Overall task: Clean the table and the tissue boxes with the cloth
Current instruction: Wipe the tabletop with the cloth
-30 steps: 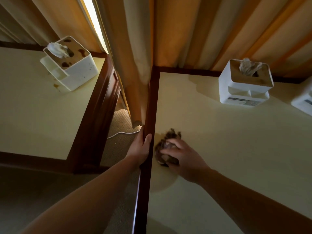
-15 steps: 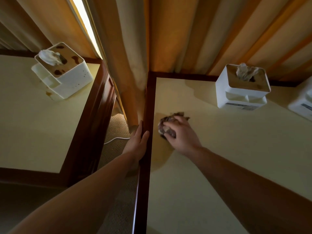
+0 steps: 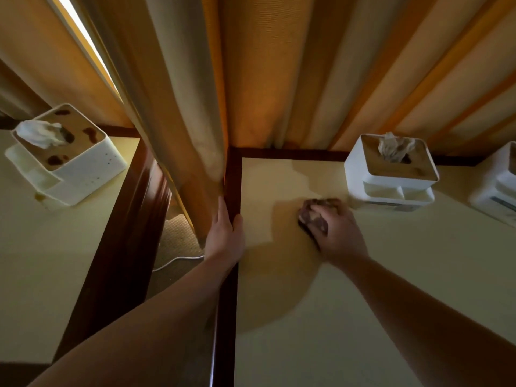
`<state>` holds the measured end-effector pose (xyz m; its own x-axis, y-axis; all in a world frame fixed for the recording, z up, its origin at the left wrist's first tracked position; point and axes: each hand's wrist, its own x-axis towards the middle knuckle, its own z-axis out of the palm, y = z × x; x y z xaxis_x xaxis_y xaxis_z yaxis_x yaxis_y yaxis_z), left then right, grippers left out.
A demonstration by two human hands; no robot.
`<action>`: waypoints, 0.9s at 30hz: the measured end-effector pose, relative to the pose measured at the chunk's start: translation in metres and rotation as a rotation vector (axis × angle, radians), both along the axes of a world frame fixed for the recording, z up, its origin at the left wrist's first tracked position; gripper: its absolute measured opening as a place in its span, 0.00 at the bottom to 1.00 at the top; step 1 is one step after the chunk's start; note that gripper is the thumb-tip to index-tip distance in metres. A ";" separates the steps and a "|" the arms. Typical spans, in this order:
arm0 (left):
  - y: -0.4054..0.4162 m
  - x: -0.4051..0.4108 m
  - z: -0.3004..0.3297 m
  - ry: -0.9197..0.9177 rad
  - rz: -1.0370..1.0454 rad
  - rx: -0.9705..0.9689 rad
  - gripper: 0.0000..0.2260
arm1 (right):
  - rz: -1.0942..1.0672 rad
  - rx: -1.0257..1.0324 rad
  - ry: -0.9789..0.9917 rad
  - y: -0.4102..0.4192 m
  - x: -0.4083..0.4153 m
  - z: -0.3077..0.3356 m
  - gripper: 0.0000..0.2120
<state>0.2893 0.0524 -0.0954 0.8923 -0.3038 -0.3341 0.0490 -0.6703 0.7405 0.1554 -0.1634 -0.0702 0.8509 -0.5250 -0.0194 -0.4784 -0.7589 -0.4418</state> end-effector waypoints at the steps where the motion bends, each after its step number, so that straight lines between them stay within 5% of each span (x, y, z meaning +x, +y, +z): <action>1: 0.000 0.001 -0.003 -0.004 0.001 -0.008 0.30 | -0.020 -0.006 -0.018 -0.009 0.022 -0.001 0.20; 15: 0.000 0.007 -0.014 -0.030 0.096 -0.098 0.28 | 0.207 0.102 0.013 0.003 0.221 -0.003 0.21; 27: 0.007 0.002 -0.007 -0.040 0.118 -0.227 0.32 | 0.460 0.190 0.071 0.060 0.111 0.007 0.20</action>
